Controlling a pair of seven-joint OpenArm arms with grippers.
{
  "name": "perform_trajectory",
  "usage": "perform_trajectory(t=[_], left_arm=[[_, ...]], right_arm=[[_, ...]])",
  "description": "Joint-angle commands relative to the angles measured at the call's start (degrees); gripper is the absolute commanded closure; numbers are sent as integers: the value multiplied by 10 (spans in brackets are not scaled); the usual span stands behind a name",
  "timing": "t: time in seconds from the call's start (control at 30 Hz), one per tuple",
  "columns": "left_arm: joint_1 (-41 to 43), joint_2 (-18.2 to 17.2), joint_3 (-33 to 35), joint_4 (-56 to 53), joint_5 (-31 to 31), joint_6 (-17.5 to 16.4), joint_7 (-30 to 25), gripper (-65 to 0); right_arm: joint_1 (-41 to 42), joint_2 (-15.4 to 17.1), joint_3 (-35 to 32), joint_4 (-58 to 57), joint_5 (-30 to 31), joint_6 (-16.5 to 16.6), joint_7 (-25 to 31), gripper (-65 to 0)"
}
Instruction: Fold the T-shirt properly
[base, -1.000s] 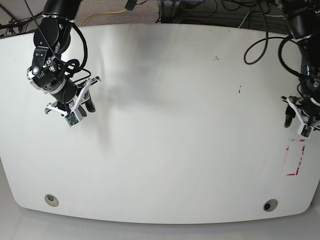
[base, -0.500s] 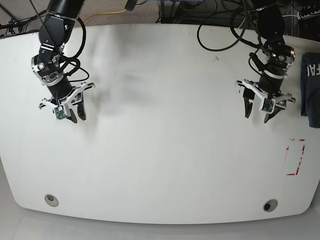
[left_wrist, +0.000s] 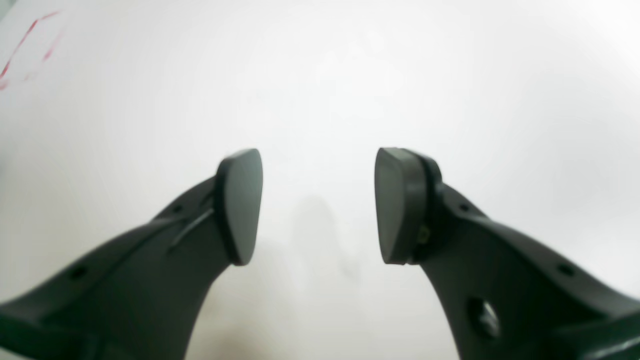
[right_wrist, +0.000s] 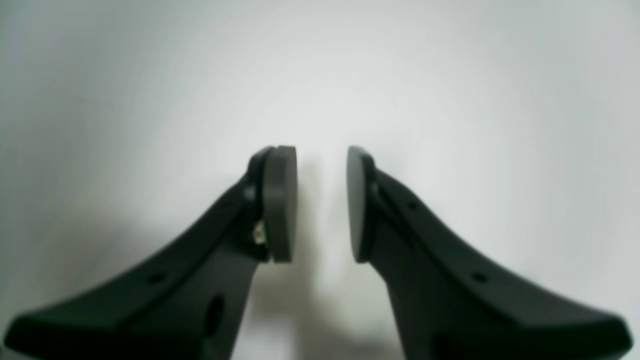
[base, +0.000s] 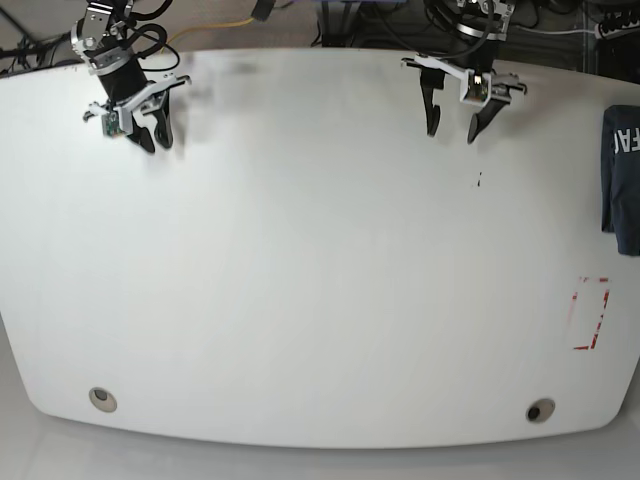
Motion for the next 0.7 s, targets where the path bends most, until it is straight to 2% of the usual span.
perform_trajectory(t=[0.0,0.13,0.3,0.33,0.43,0.53,0.67], left_arm=[[78,5,21,14,-6,-2,-55,-319],[184,3,41,10,-6,-1,-107,-318],[254,2,41,-10,-6,-1,-117,-318],[266,-5,41,-26,-6,-1,-117,-318],[269,-26,41,-75,-9,-1,-117,-318],[252,-41,41,-151,-41,-1,-116,-318],[199,-83,42,-292,-97,-1,-116,-318]], right_arm=[[-56,7,14,24,38,-2,28,-166],[-143,0,22,39,70,-1,50,-166],[-223,-5,21,35,80,4,62,-166],[-243,-17,21,31,80,4,62,-166],[-278,-48,19,16,77,11,64,-166],[-288,-72,9,-12,74,17,58,-166],[-289,-72,-35,-108,74,17,64,-165]])
